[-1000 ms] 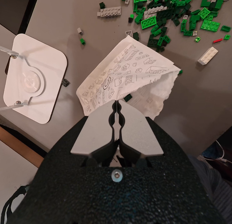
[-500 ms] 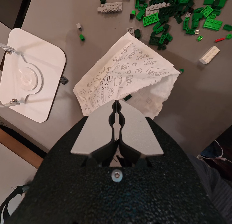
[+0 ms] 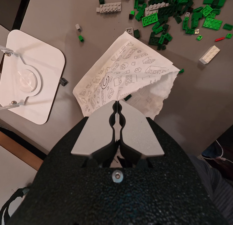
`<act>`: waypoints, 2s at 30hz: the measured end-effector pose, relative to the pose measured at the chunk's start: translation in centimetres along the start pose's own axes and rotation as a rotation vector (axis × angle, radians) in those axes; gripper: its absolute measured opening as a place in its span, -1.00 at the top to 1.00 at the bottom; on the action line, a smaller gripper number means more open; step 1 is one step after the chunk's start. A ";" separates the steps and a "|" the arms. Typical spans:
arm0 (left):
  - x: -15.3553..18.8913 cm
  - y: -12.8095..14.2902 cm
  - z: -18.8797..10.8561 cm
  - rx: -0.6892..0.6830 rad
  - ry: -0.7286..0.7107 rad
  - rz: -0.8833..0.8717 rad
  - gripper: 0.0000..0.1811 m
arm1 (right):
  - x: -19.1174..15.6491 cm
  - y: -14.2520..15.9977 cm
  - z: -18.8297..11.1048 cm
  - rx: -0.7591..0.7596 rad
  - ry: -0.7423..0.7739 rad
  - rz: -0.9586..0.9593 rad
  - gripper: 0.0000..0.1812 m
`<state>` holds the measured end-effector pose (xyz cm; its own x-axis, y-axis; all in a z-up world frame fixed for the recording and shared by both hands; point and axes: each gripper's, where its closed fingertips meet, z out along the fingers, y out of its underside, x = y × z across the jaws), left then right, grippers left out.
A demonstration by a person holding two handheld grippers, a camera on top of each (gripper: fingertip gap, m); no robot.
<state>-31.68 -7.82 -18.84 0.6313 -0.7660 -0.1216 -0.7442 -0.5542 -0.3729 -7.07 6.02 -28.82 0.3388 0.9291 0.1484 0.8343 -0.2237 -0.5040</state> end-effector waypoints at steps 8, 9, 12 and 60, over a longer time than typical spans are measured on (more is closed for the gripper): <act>0.2 -0.1 0.1 -0.002 0.003 0.009 1.00 | -4.3 -0.1 -2.2 0.089 -0.168 -0.092 0.59; 0.2 -0.1 0.1 -0.002 0.004 0.010 1.00 | -5.4 -0.2 -2.4 0.093 -0.211 -0.114 0.59; 0.2 -0.1 0.1 -0.003 0.007 0.010 1.00 | -7.5 -0.1 -2.4 0.070 -0.277 -0.163 0.60; 1.0 -0.3 0.1 -0.001 0.029 0.039 1.00 | -7.8 9.3 -5.9 -0.209 0.011 -0.115 0.70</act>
<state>-30.82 -8.34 -18.92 0.5951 -0.7962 -0.1092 -0.7684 -0.5239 -0.3676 0.62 -5.06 -29.65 0.2401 0.9489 0.2047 0.9392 -0.1737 -0.2961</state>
